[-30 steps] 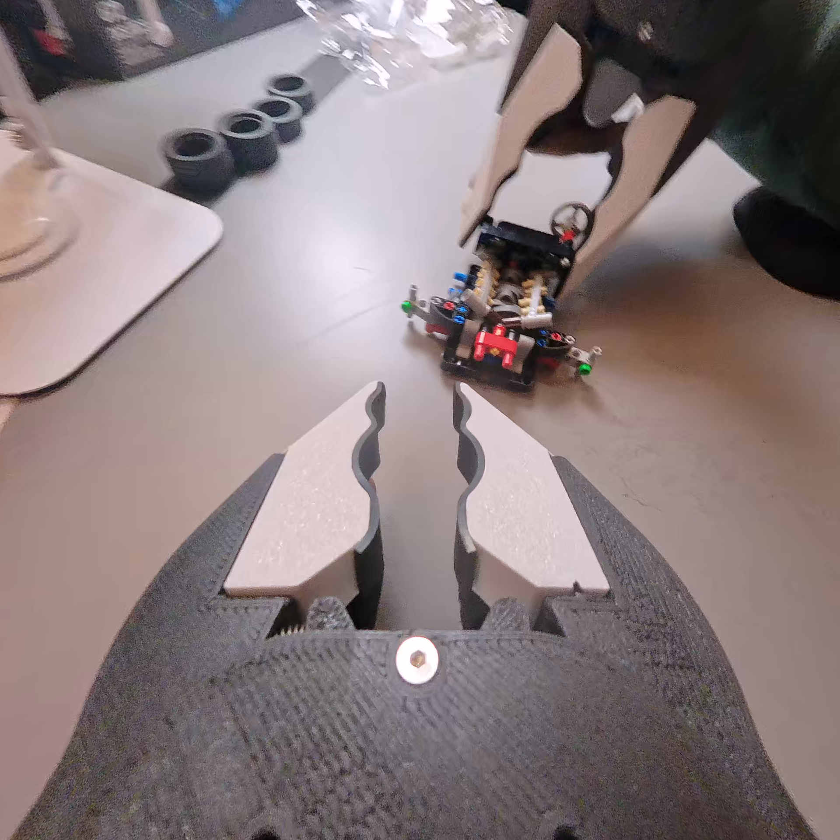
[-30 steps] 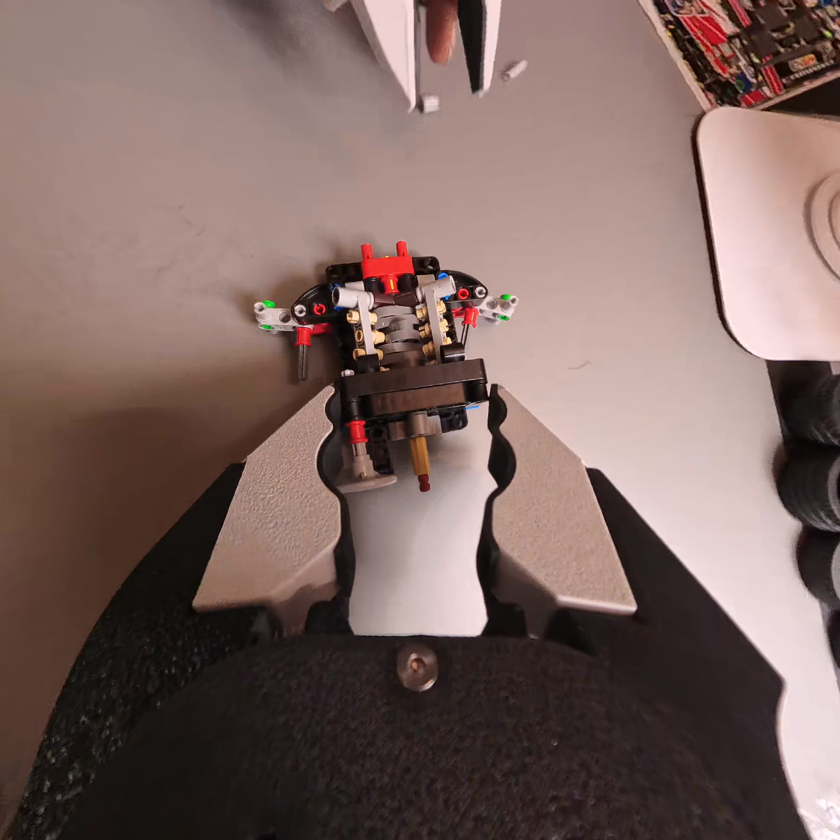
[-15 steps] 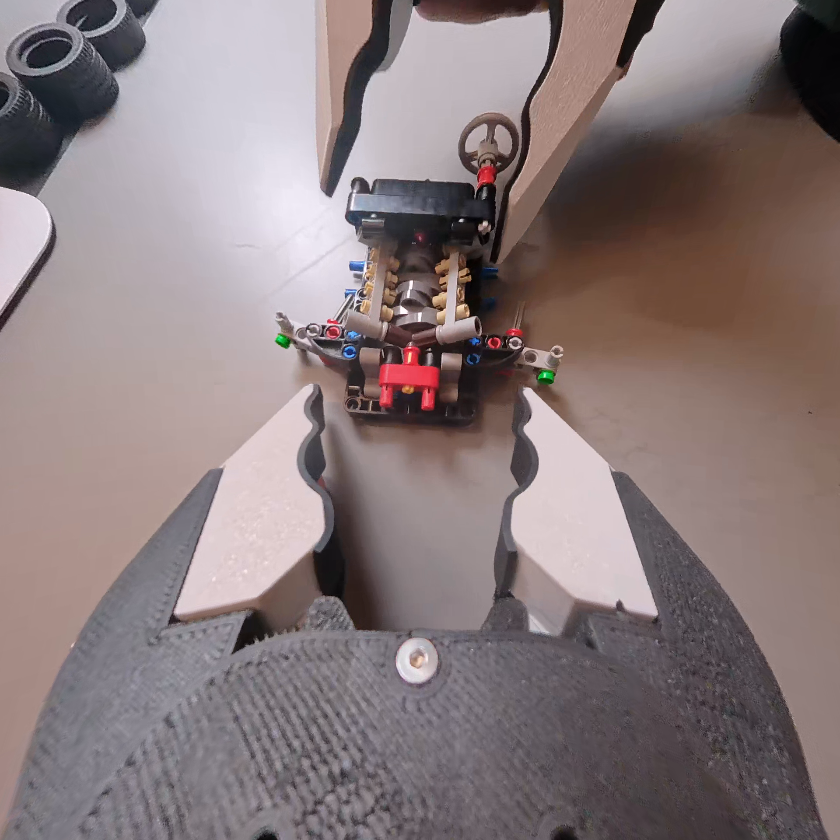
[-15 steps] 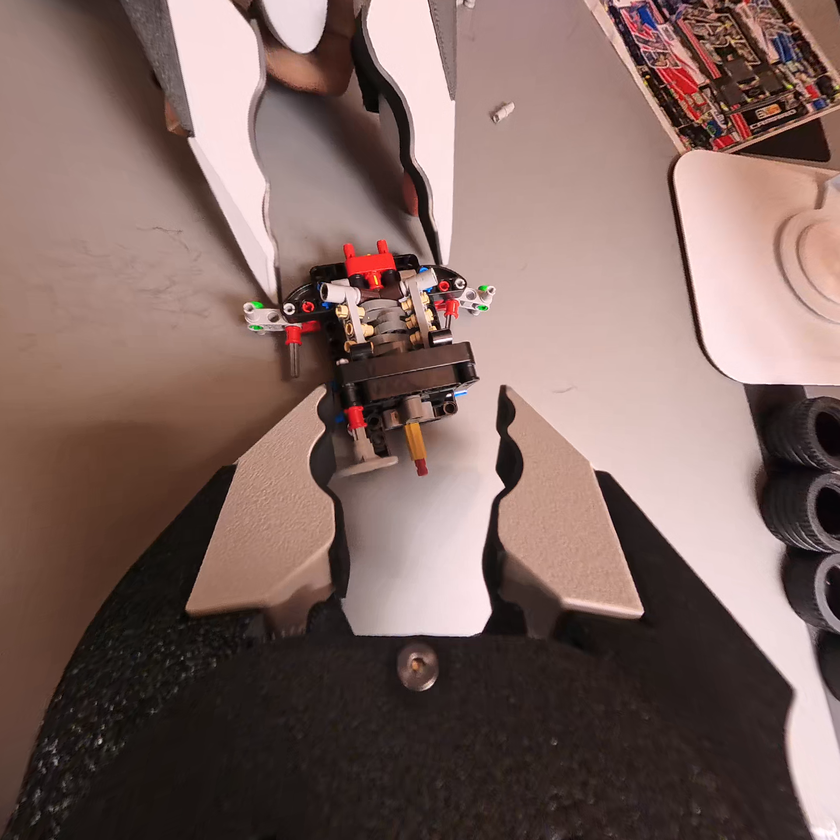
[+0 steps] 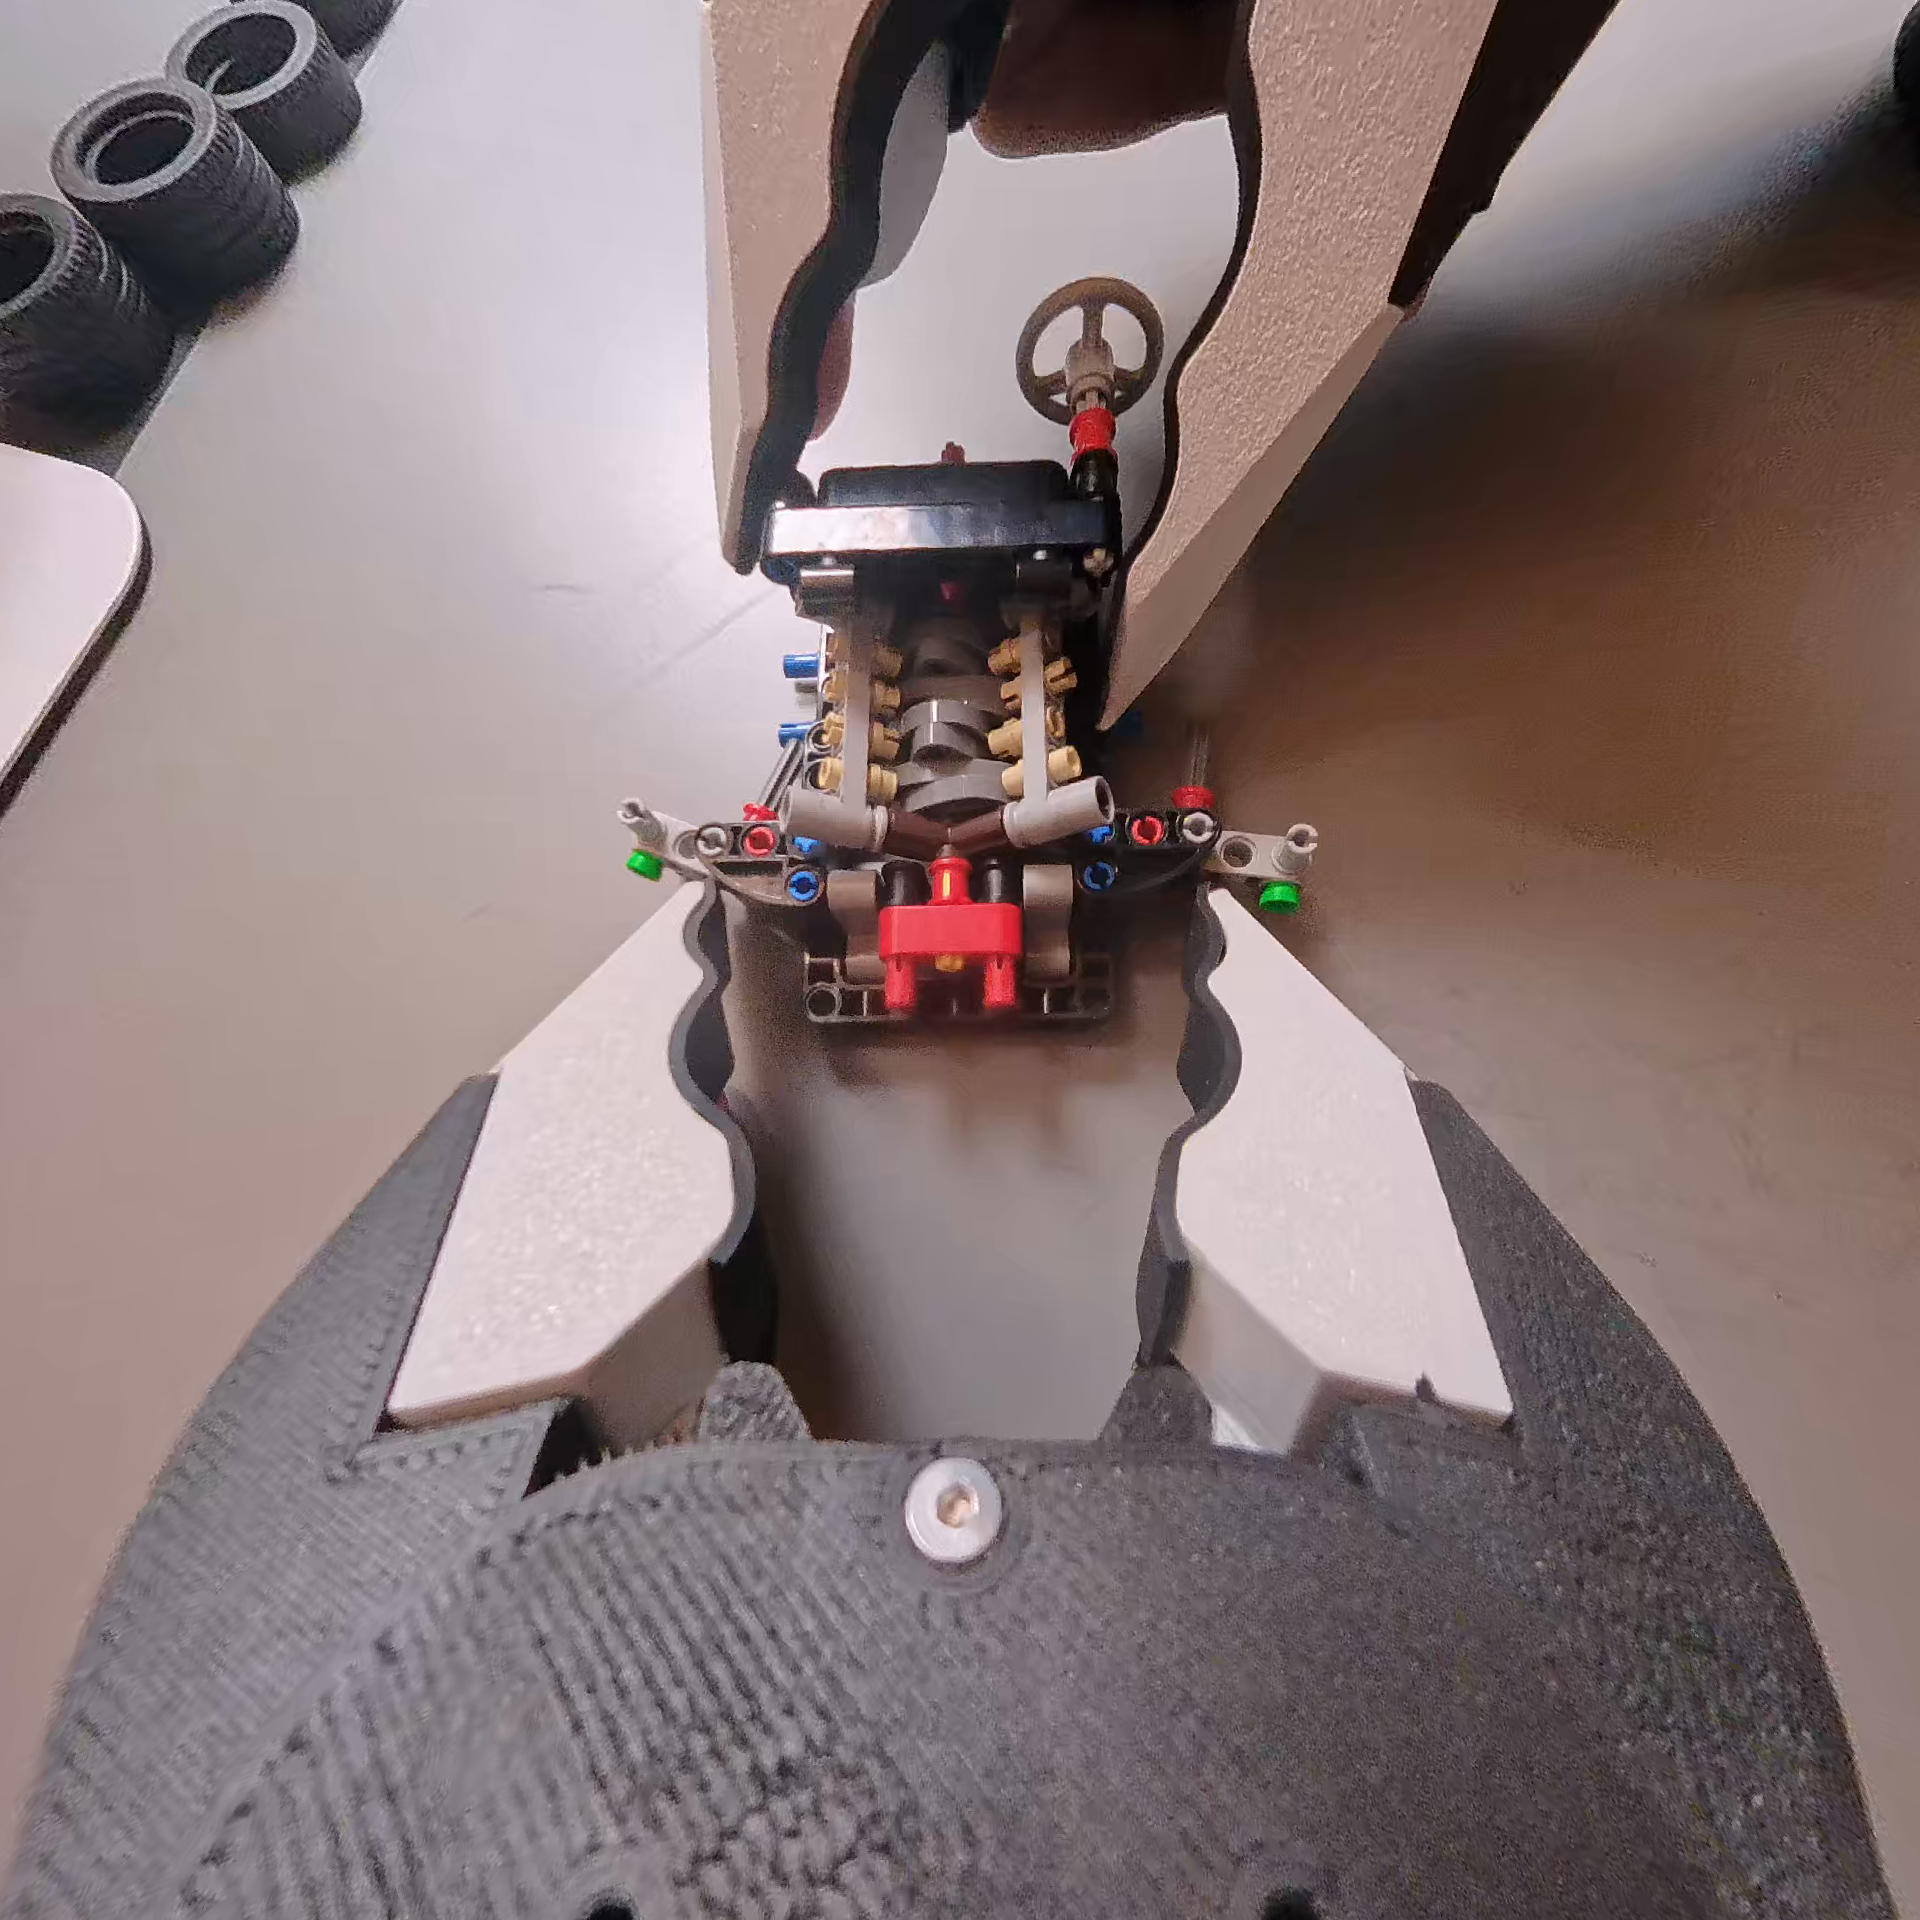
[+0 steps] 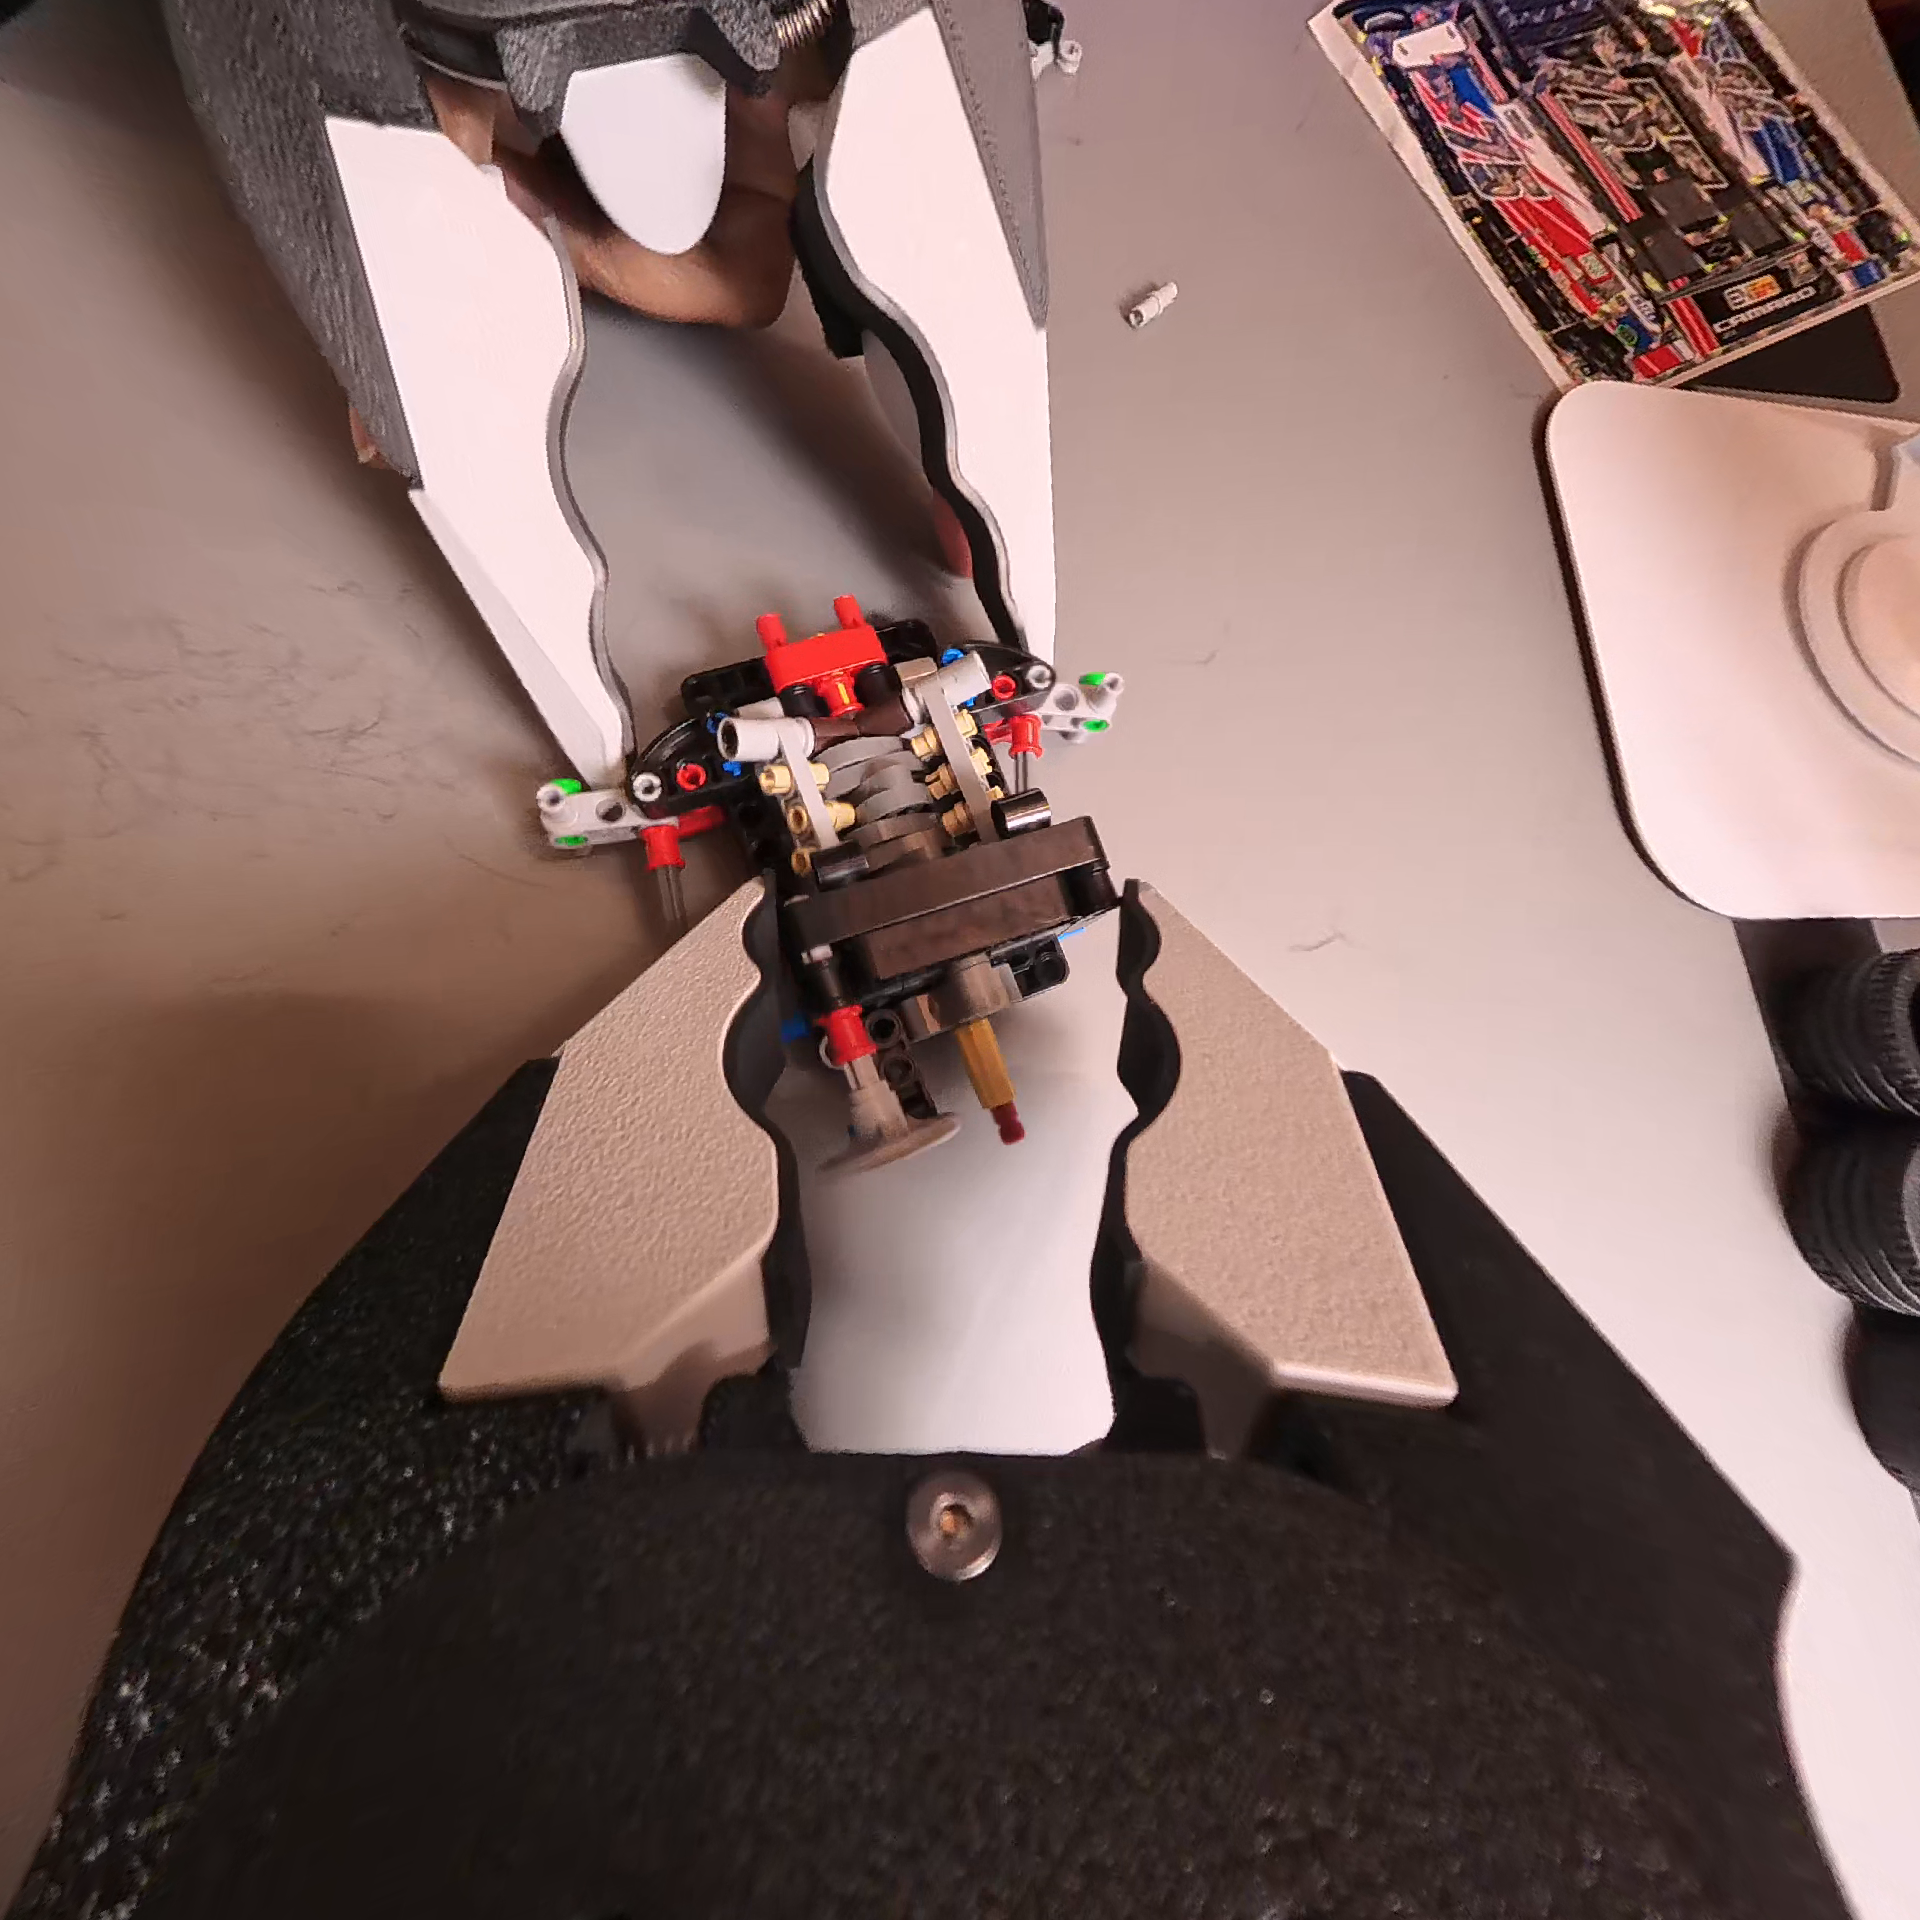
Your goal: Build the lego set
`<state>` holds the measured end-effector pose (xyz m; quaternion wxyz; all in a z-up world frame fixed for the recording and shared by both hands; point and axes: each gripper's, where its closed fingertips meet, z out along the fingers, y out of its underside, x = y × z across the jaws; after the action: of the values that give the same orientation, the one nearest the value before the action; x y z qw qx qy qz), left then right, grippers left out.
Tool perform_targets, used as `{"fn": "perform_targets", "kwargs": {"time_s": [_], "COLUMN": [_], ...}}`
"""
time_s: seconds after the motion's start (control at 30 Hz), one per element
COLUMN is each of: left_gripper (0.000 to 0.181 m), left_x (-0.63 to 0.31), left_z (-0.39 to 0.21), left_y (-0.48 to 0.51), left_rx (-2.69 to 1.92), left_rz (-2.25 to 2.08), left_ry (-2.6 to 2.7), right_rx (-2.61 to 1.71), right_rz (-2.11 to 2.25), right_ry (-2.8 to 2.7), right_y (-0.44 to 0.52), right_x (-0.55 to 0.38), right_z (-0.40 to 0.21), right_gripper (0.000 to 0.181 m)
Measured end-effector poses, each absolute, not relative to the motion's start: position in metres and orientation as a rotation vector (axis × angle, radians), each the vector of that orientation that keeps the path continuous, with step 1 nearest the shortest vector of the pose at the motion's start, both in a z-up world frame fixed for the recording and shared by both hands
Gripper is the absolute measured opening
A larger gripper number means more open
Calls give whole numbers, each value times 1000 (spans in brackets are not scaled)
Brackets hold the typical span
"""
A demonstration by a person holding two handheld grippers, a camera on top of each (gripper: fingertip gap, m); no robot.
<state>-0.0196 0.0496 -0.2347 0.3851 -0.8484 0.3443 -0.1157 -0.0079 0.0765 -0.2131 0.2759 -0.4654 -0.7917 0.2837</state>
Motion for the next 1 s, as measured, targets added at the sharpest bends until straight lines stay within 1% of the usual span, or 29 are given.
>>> {"fn": "perform_targets", "kwargs": {"time_s": [0.33, 0.4, 0.47, 0.63, 0.83, 0.9, 1.0], "left_gripper": [89, 86, 79, 84, 84, 82, 74], "left_x": [-21, -22, -24, -24, -25, -27, -30], "left_z": [-235, -235, -234, -231, -232, -232, -232], "left_y": [49, 47, 45, 45, 45, 44, 43], "left_rx": [-2162, -2159, -2146, -2130, -2128, -2128, -2124], "left_rz": [-306, -318, -325, -377, -349, -351, -342], "left_ry": [880, 889, 903, 880, 891, 893, 905], "right_rx": [-1260, -1263, -1267, -1287, -1292, -1290, -1276], "right_rz": [746, 745, 744, 733, 718, 721, 722], "right_ry": [-2112, -2109, -2108, -2094, -2084, -2082, -2088], "right_y": [75, 75, 75, 75, 75, 74, 72], "right_x": [-10, -11, -11, -13, -15, -15, -15], "right_z": [-213, -213, -213, -213, -213, -213, -213], "right_gripper": [63, 63, 63, 63, 63, 63, 63]}}
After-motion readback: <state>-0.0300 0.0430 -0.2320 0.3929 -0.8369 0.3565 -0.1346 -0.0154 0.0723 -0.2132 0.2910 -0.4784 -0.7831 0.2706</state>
